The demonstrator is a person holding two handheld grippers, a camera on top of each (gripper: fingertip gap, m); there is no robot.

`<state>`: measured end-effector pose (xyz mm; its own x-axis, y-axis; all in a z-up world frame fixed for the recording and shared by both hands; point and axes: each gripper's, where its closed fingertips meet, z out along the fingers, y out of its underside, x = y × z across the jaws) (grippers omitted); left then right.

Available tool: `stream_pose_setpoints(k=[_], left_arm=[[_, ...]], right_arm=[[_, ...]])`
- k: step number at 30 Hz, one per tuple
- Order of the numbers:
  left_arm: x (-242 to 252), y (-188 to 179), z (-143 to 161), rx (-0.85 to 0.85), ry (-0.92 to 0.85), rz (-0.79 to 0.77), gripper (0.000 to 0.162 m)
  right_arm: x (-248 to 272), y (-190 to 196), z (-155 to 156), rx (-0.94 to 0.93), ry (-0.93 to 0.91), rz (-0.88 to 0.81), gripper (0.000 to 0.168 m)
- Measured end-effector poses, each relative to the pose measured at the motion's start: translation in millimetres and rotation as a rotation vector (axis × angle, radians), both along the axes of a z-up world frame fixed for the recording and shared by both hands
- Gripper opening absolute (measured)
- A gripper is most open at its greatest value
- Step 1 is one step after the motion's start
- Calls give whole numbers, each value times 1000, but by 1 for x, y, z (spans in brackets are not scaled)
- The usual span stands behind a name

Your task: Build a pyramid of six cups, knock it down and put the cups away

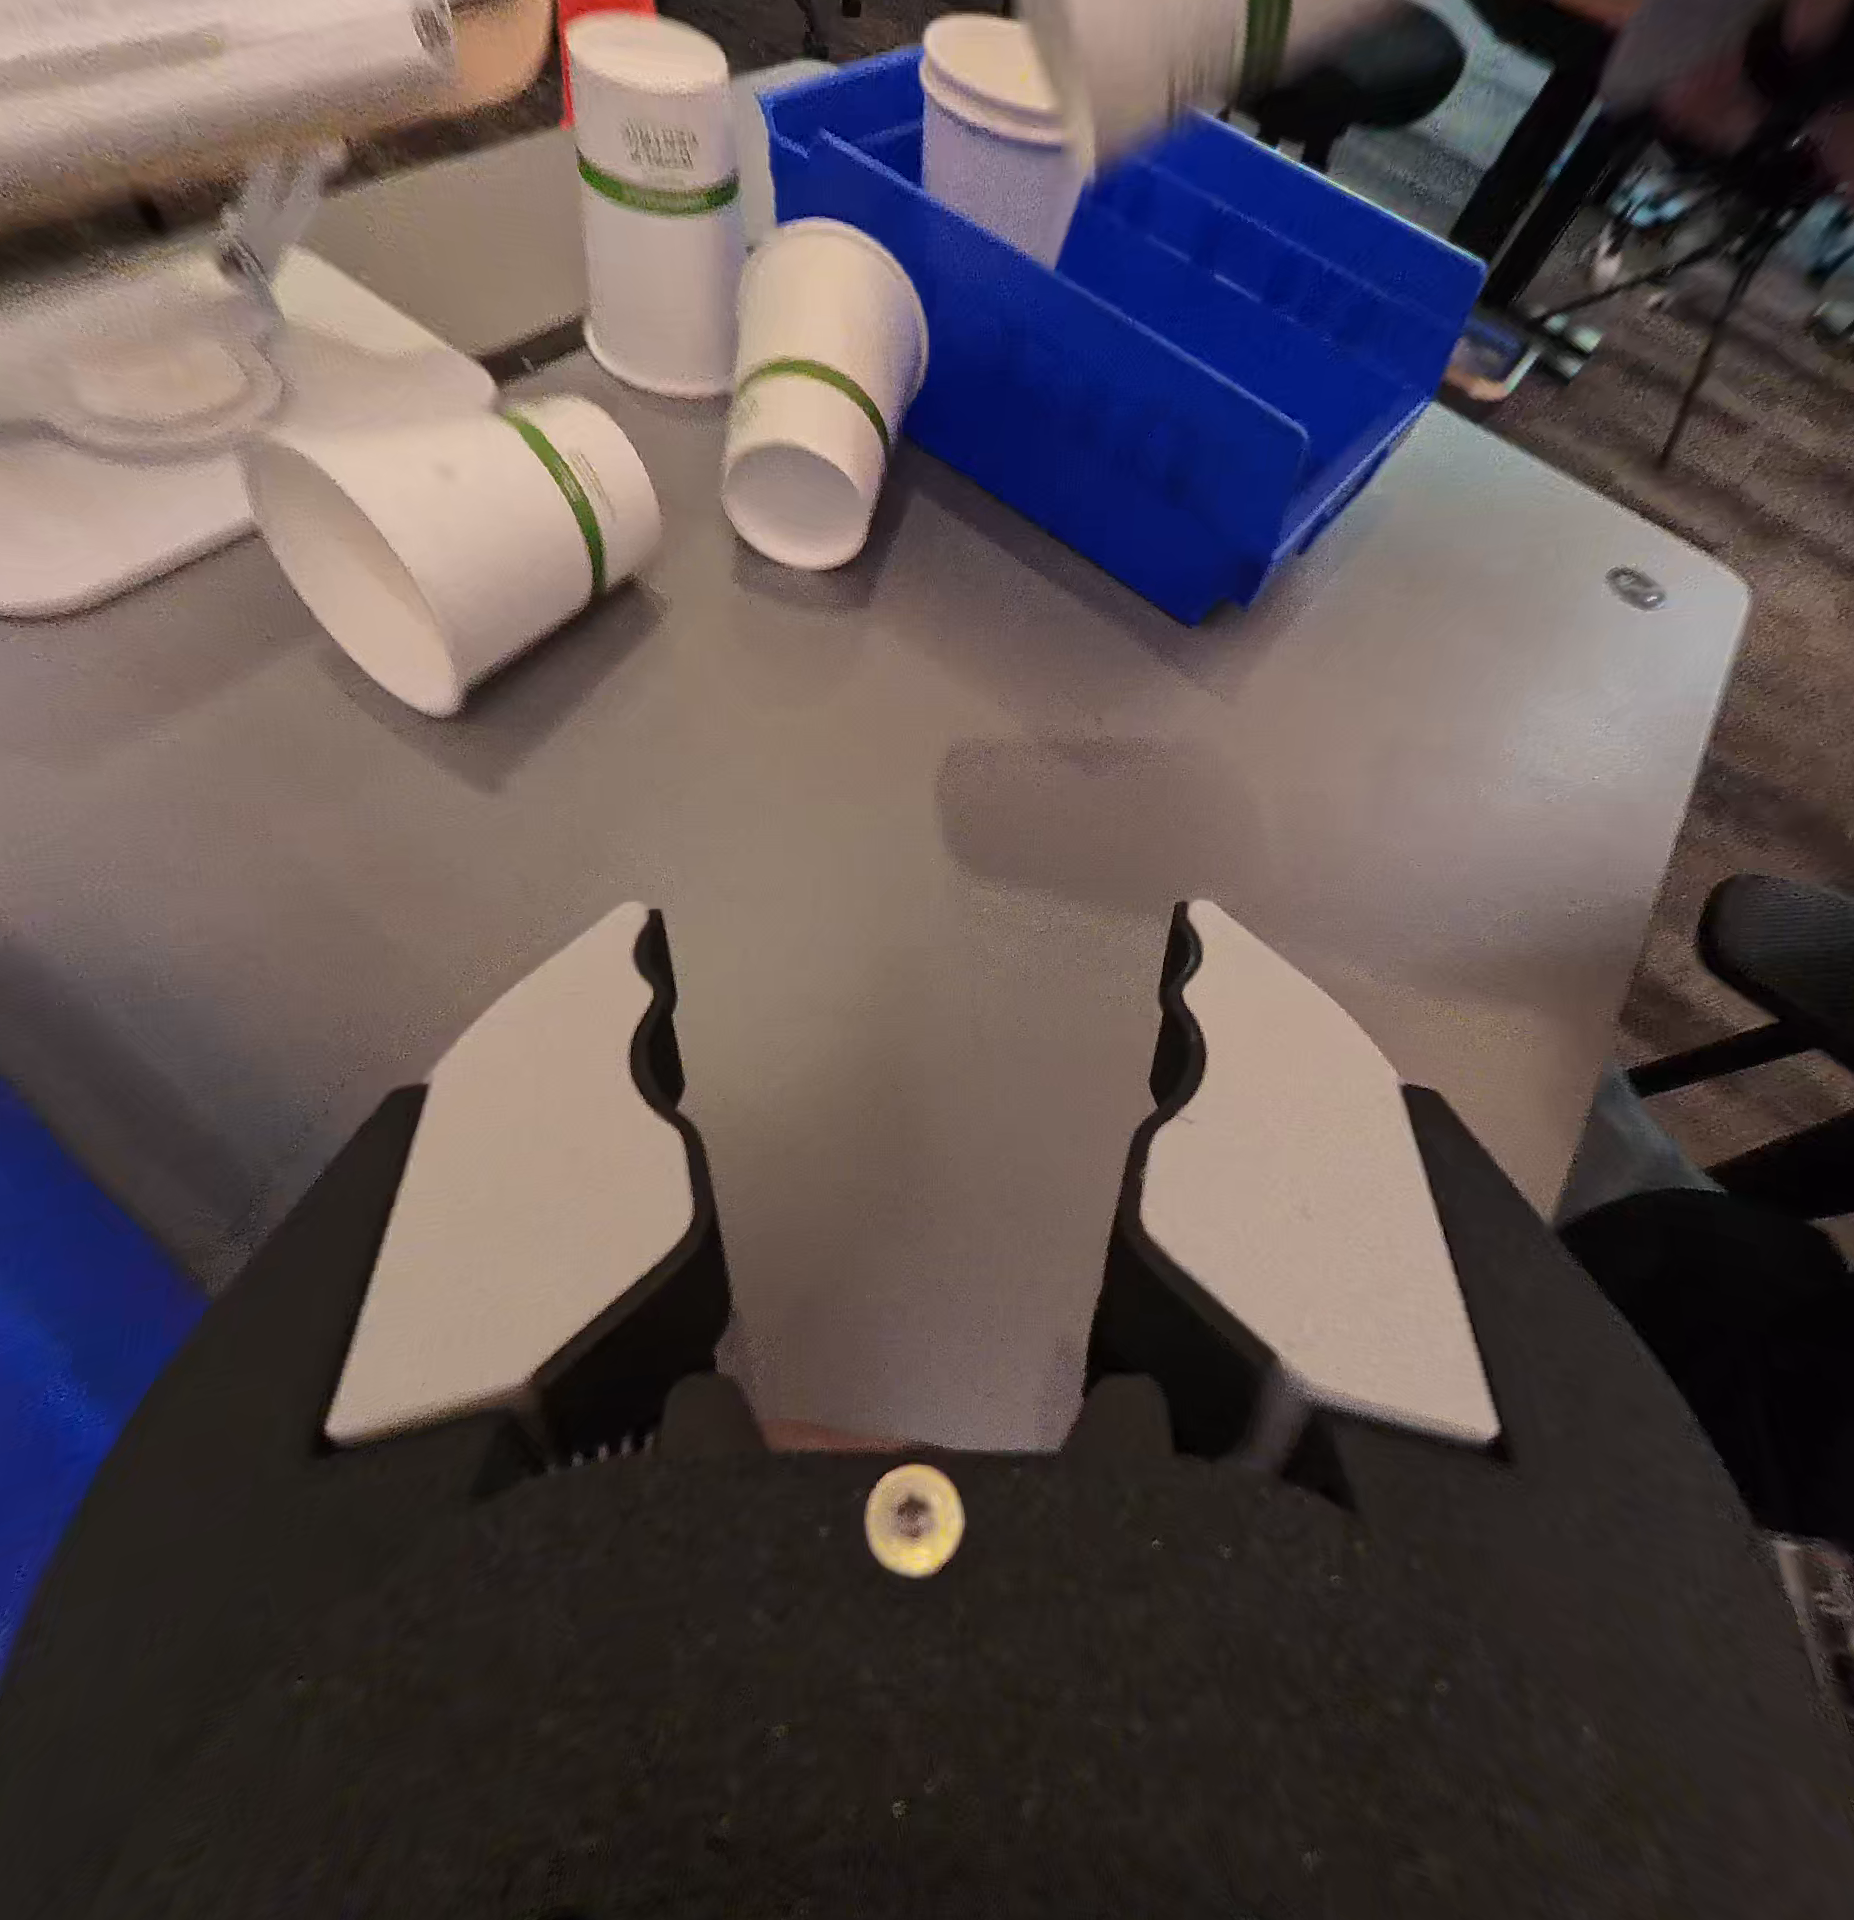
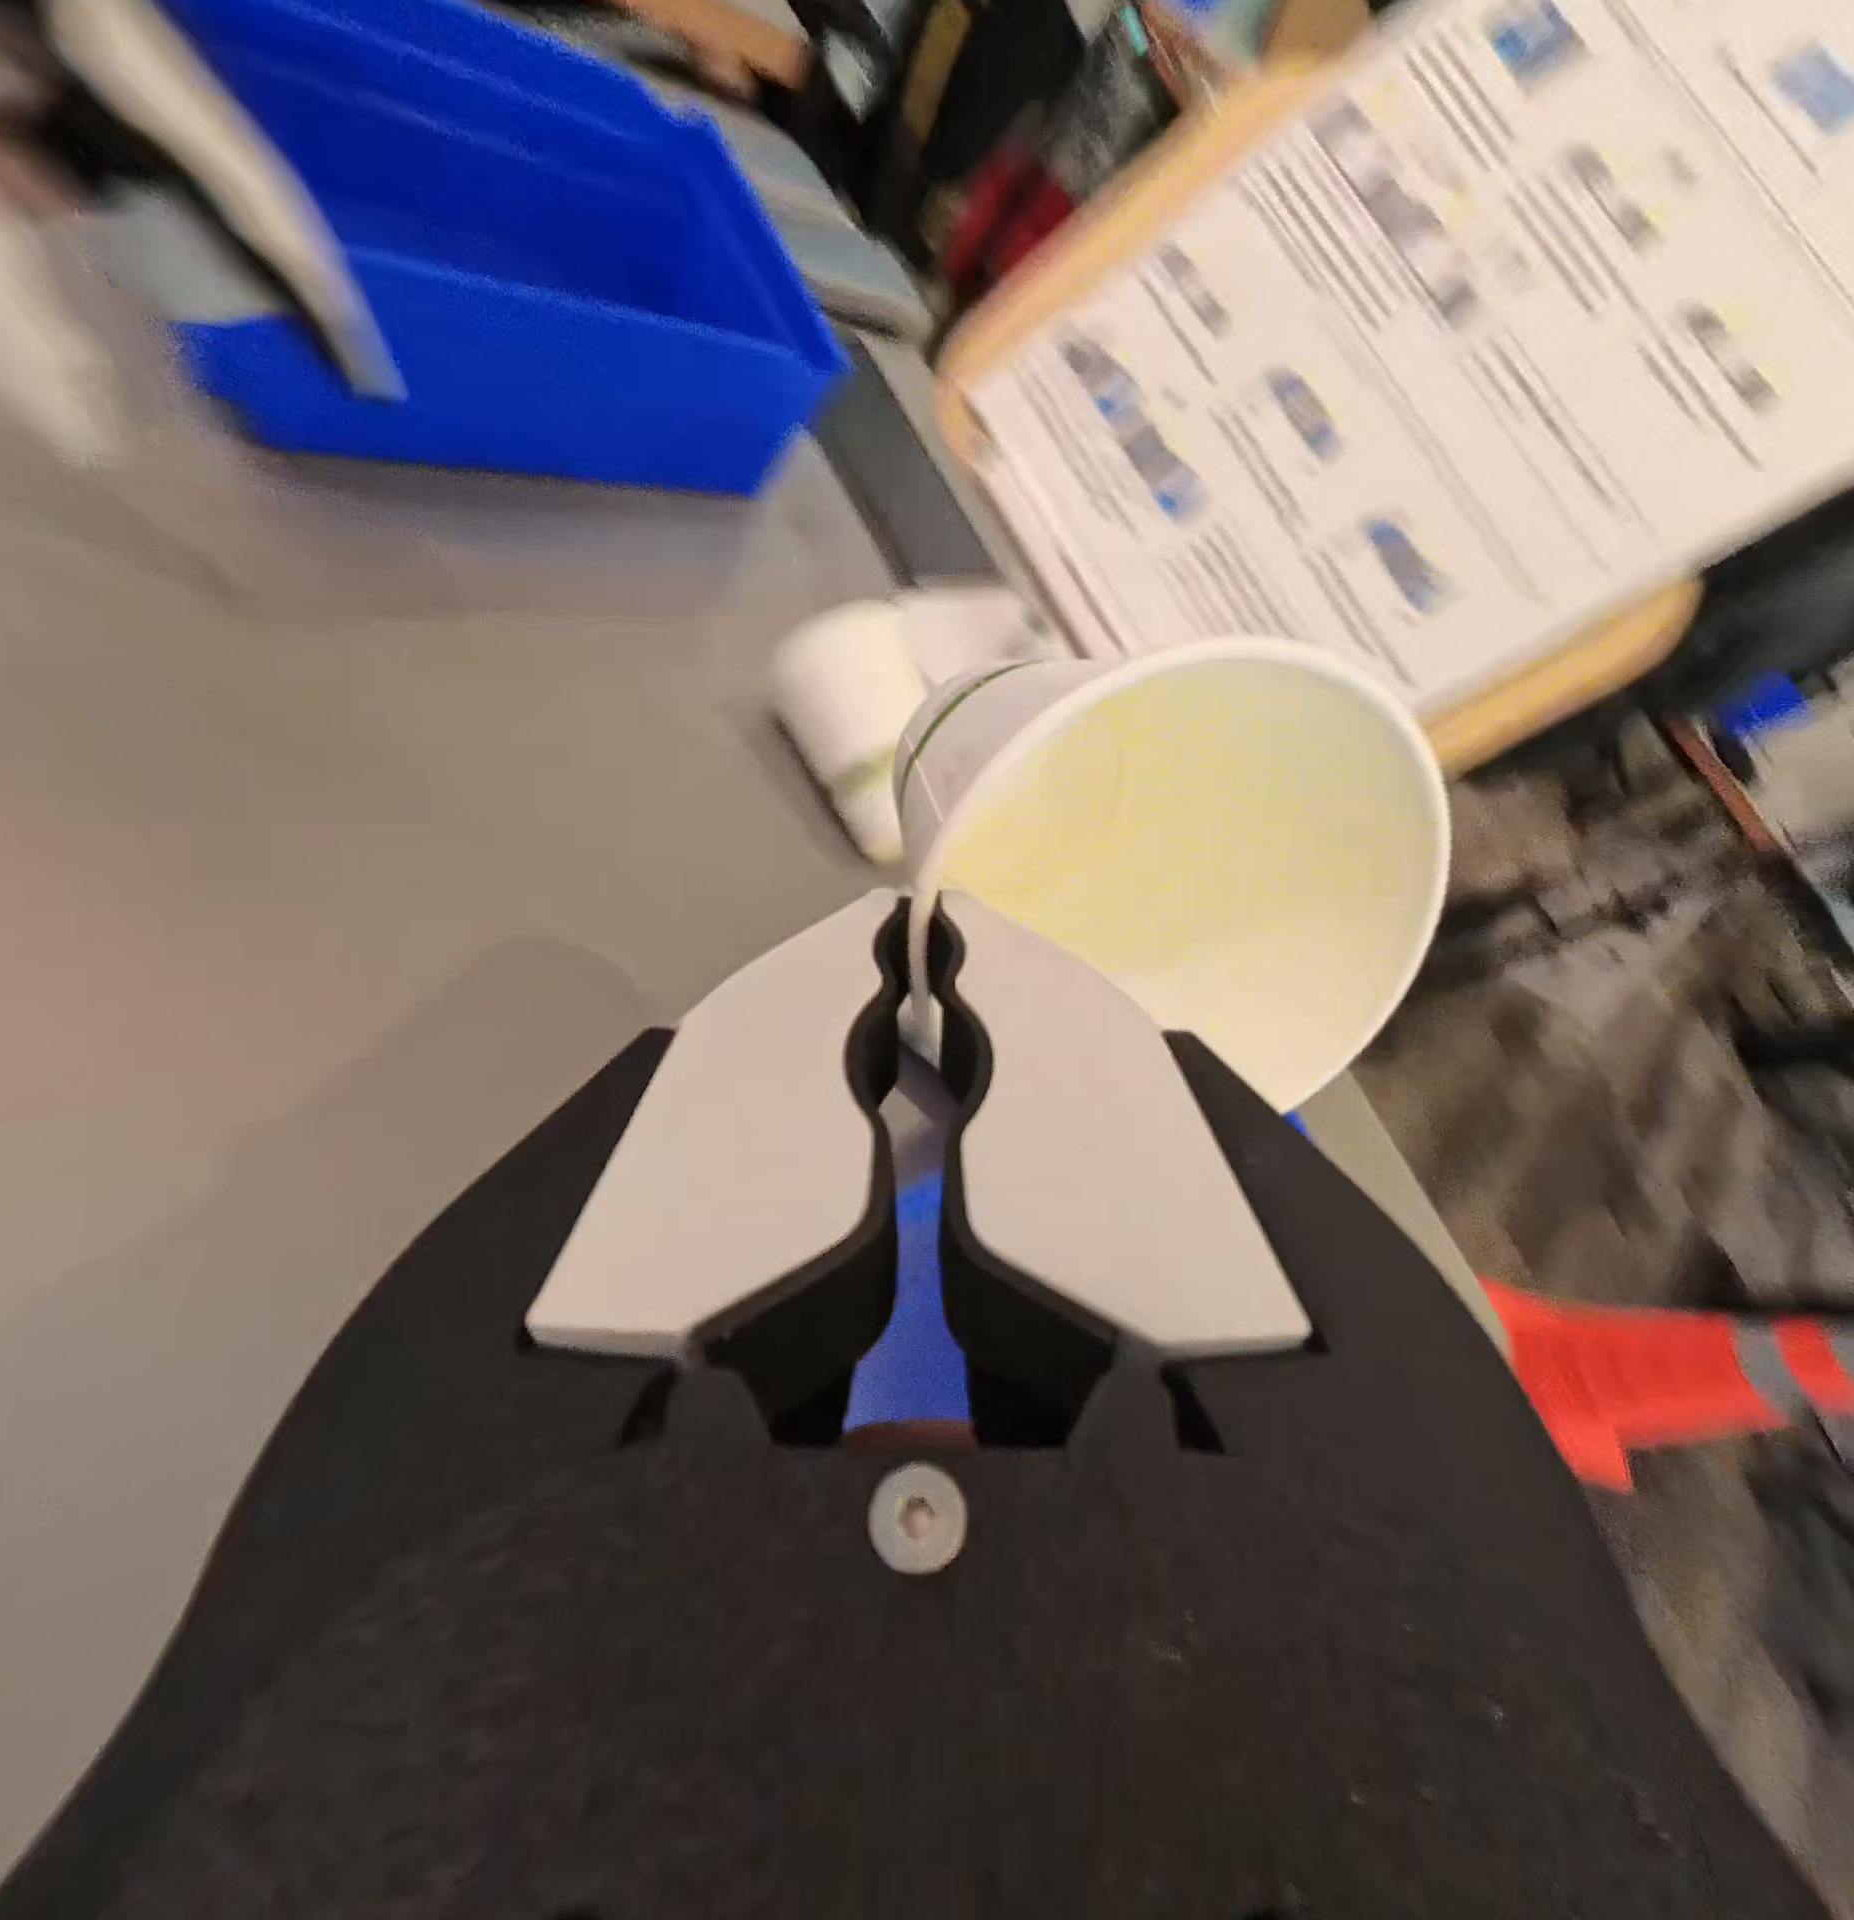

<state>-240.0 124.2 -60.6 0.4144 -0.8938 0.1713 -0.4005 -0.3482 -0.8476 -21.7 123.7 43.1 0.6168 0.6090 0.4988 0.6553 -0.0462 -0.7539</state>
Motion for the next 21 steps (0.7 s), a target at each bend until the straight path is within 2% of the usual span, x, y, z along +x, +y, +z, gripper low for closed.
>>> stream_pose_setpoints(k=[3,5,7,12,15,21], left_arm=[[2,-23,-35,-51,-23,17,87],[7,-35,-56,-55,4,-8,87],[12,-49,-72,-80,54,-69,89],[20,-56,-74,-46,74,-98,89],[18,-58,-69,-50,49,-107,88],[13,-54,-62,-64,14,-88,86]], right_arm=[[64,33,23,-106,-111,-184,1],[99,51,19,-262,-187,-250,2],[132,72,15,-340,-254,-319,2],[171,102,-24,-548,-256,-381,2],[183,107,-54,-670,-279,-406,2],[181,109,-100,-845,-336,-340,2]])
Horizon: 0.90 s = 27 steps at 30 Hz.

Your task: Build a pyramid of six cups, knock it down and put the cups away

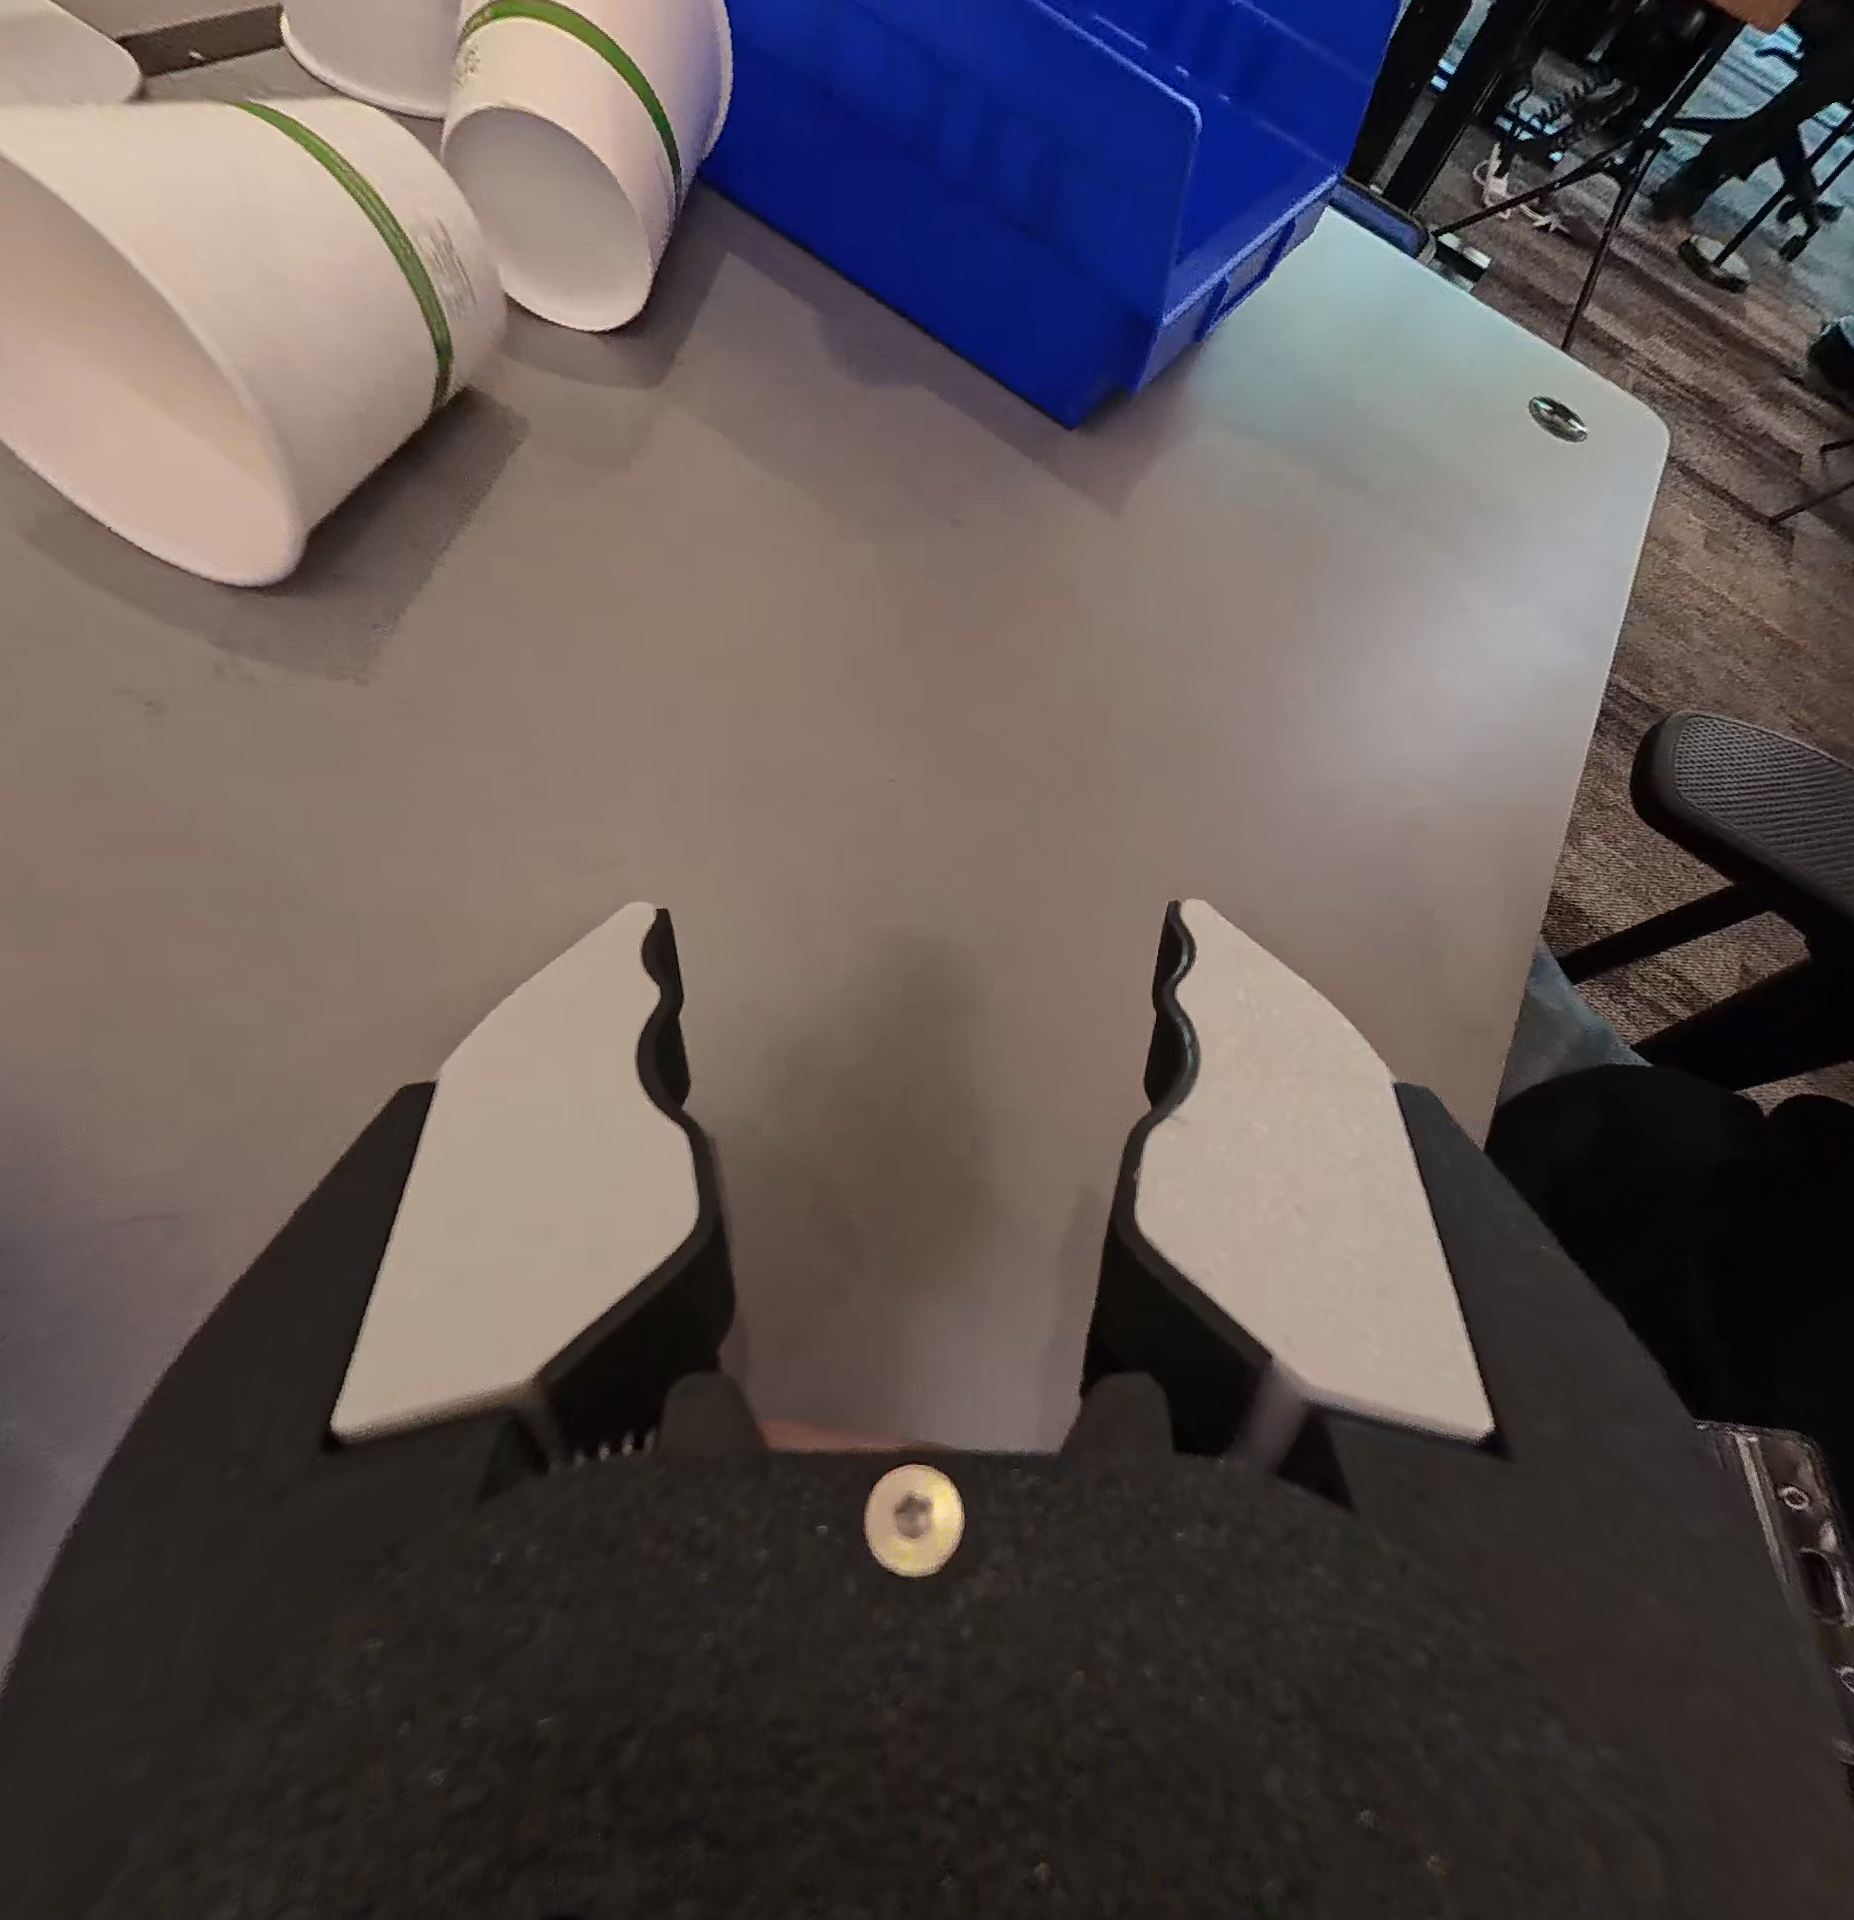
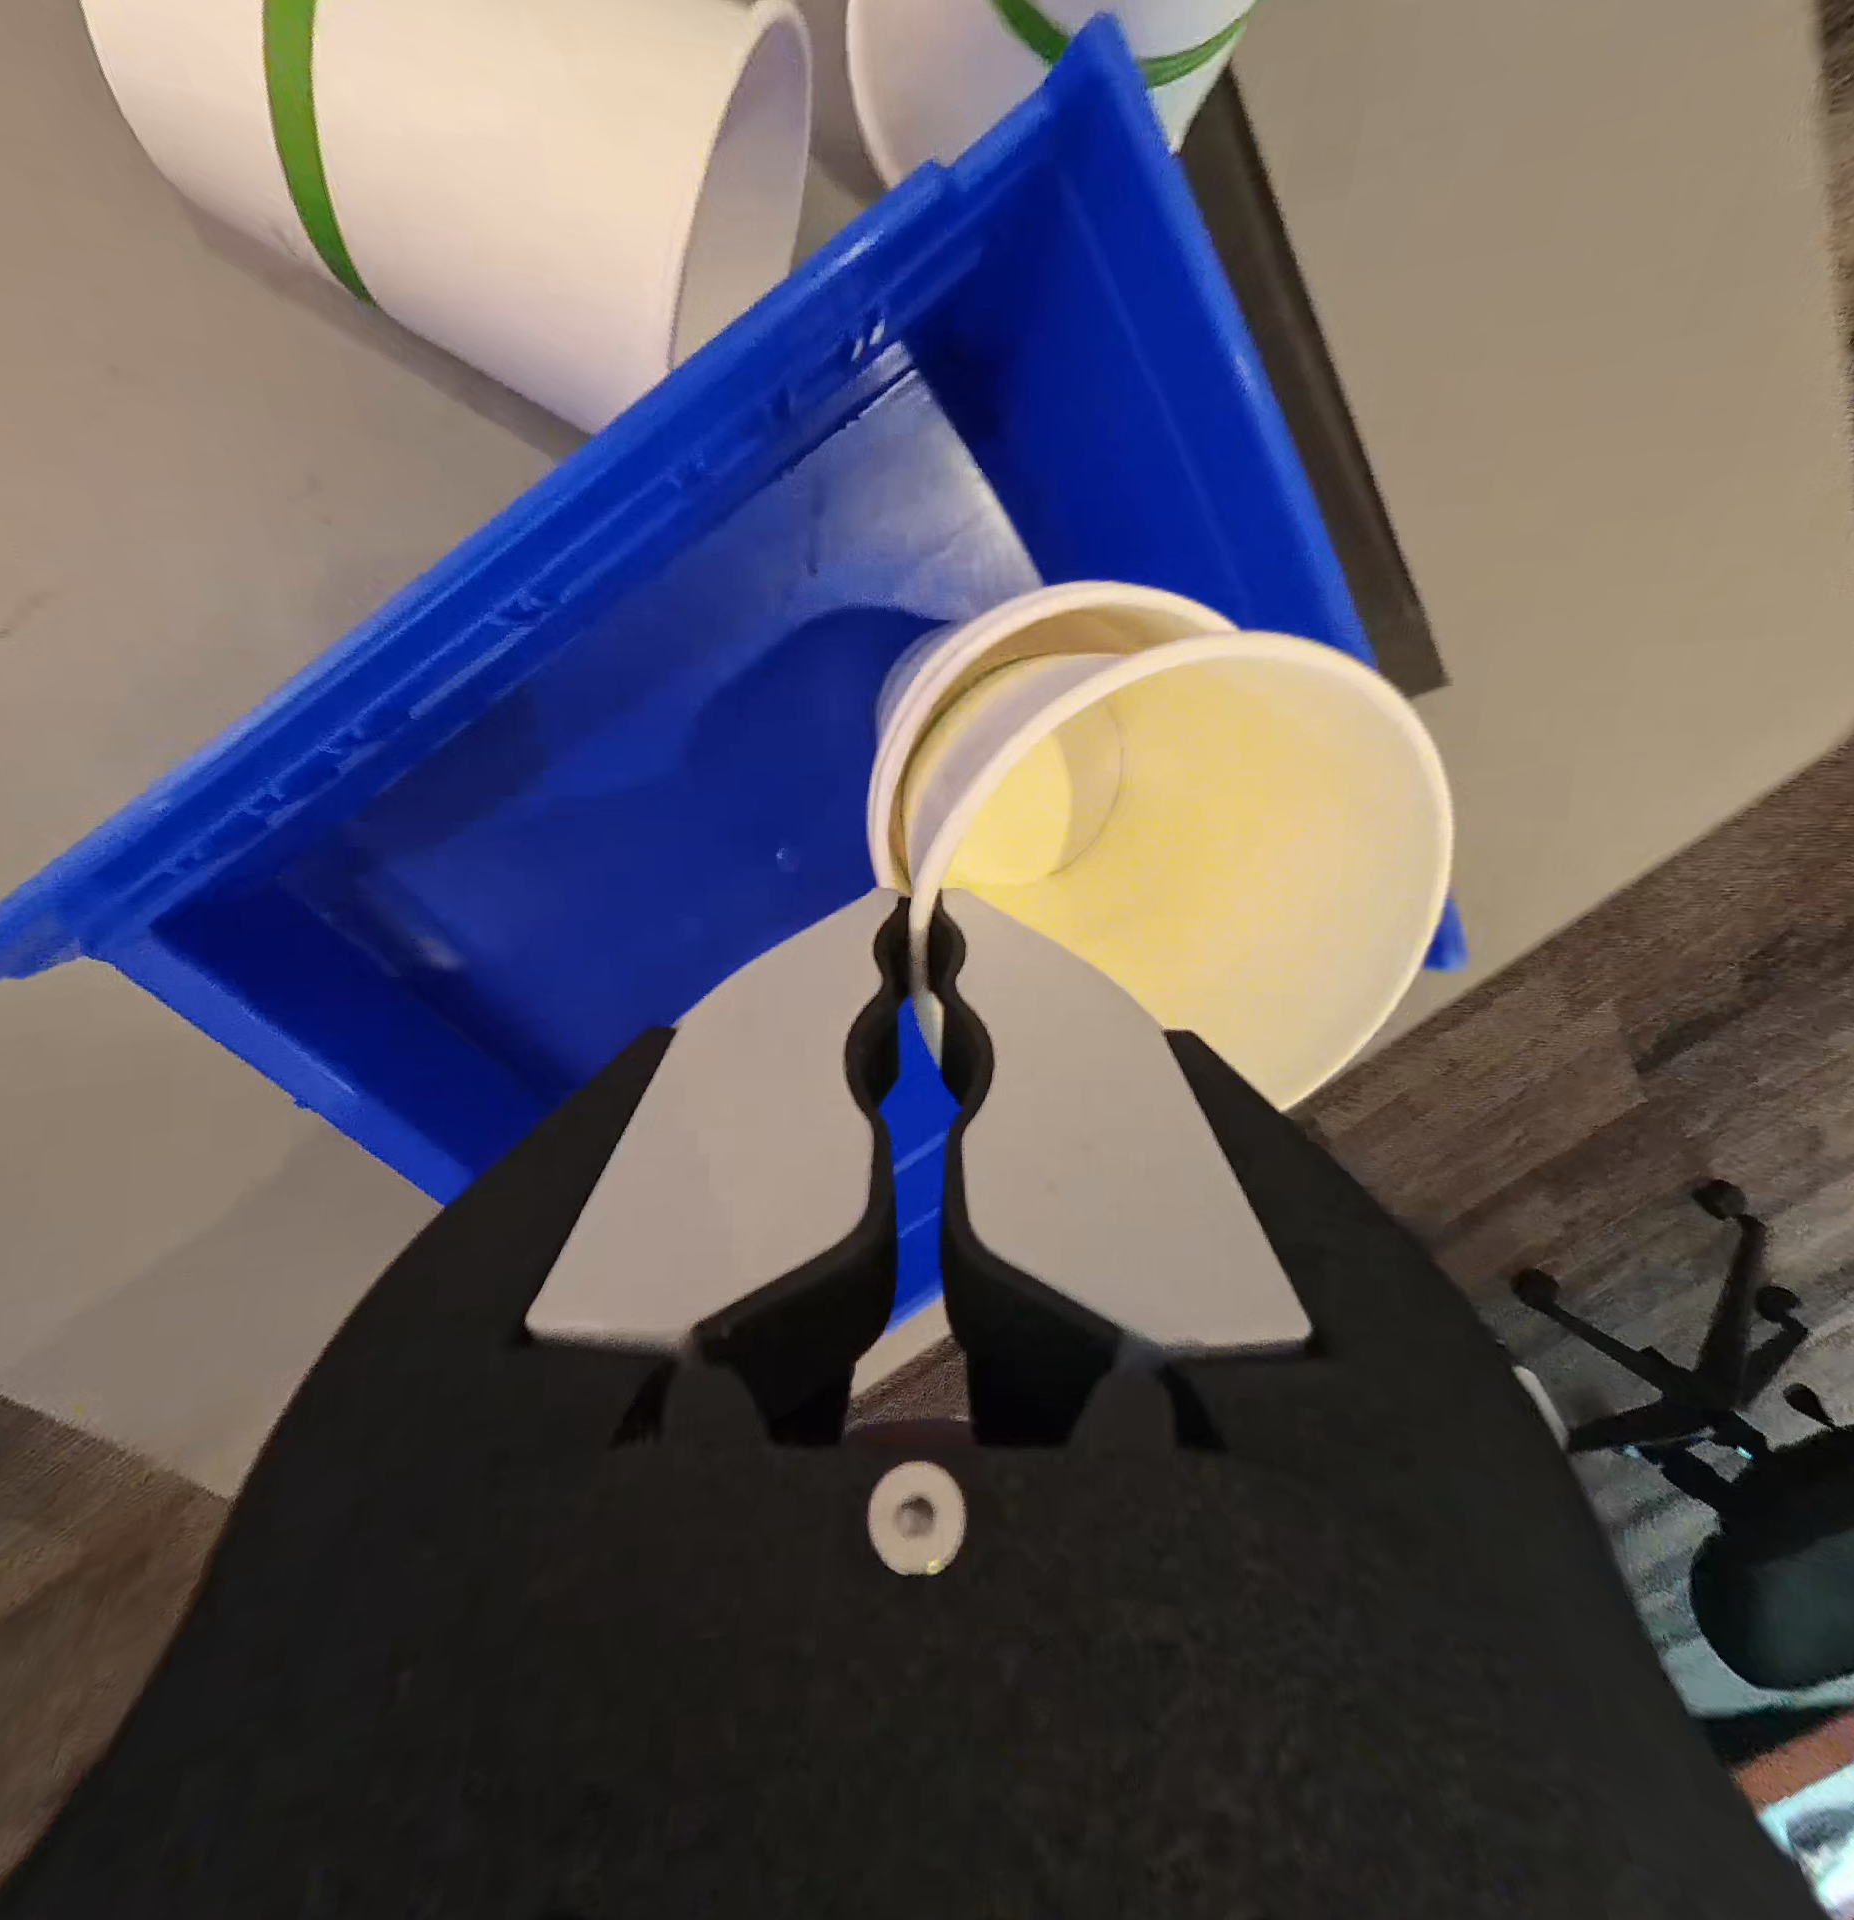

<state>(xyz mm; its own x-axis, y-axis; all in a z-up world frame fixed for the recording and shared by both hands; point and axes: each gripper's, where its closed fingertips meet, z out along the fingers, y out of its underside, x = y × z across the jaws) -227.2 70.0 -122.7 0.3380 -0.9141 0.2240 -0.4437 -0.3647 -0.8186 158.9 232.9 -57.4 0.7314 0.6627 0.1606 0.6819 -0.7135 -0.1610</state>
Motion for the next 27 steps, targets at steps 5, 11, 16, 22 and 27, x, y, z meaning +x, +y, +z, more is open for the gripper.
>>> stream_pose_setpoints(k=[5,11,16,22,27], left_arm=[[0,-2,-1,7,9,-12,87],[1,-3,-8,3,28,-22,87],[-1,1,-13,10,31,4,86],[3,6,-17,-6,24,12,82],[7,17,-12,22,20,30,76]], right_arm=[[-12,-6,-23,-140,102,-9,24],[-11,-2,-40,-120,79,13,26],[-39,13,24,274,230,9,42],[-149,-59,54,646,510,71,63],[-200,-111,23,728,588,76,61]])
